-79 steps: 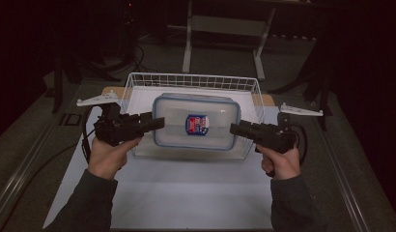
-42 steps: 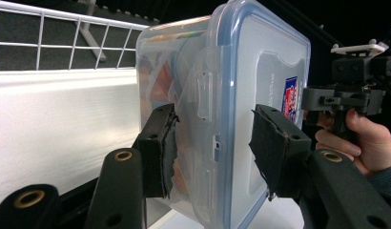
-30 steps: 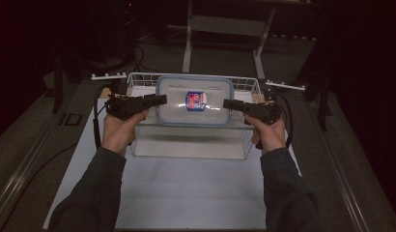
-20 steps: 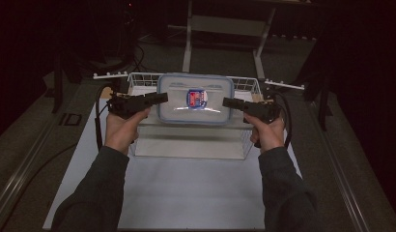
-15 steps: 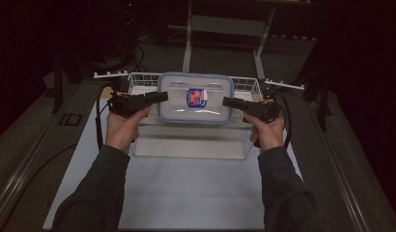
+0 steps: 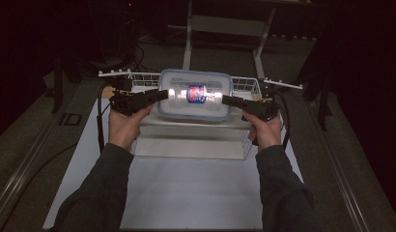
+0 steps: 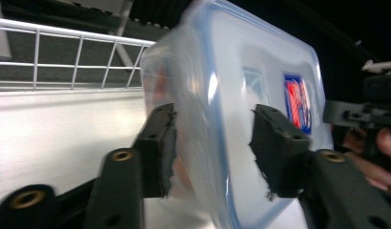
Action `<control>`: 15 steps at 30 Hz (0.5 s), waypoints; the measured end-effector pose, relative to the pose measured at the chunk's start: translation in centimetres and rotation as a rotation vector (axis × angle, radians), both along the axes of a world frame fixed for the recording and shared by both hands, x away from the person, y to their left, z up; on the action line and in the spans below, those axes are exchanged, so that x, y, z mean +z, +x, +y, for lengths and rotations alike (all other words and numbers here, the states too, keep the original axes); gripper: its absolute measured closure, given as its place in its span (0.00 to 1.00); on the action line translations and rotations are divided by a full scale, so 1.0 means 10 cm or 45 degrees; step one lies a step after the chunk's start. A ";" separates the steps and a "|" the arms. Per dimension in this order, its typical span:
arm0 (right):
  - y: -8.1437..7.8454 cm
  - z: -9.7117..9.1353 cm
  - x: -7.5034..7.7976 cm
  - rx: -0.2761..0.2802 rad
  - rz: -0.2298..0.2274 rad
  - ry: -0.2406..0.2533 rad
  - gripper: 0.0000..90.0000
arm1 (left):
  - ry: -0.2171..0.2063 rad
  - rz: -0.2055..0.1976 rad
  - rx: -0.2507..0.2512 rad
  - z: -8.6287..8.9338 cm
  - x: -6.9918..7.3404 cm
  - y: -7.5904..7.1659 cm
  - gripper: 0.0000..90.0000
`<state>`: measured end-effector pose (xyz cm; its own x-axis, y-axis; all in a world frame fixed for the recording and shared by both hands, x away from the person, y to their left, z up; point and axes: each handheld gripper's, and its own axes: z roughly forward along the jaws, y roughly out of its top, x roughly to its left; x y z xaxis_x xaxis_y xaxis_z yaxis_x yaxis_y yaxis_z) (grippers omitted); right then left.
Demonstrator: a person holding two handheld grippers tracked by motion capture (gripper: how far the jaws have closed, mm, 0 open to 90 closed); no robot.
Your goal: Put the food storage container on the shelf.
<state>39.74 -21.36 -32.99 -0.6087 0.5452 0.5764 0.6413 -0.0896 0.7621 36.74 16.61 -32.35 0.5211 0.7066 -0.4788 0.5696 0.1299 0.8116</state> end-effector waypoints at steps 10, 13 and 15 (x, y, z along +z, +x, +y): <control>0.16 0.01 -0.05 -0.032 0.100 0.029 0.43 | 0.004 0.031 0.033 -0.06 -0.07 0.05 0.50; 0.13 0.03 0.05 -0.151 0.028 -0.138 0.41 | -0.011 0.020 0.026 -0.05 -0.07 0.04 0.53; 0.12 0.06 0.14 -0.175 -0.020 -0.210 0.41 | 0.015 0.008 0.036 -0.07 -0.05 0.02 0.52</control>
